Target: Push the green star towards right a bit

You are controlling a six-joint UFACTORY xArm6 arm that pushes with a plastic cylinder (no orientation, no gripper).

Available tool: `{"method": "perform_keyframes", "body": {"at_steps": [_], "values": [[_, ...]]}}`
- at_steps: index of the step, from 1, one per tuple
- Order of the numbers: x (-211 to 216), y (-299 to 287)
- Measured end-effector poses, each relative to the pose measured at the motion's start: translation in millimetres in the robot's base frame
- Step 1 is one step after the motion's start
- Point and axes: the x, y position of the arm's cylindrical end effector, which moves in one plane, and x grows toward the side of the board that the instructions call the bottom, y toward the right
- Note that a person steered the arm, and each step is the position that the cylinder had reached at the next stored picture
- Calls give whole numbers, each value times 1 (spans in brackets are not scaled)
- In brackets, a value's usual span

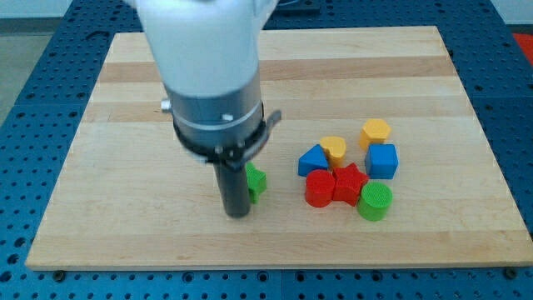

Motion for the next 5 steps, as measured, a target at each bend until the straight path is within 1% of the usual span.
{"method": "perform_keyframes", "body": {"at_steps": [1, 2, 3, 4, 5], "values": [[-41, 13], [-60, 16], [-59, -8], [-67, -48], [-89, -30]]}}
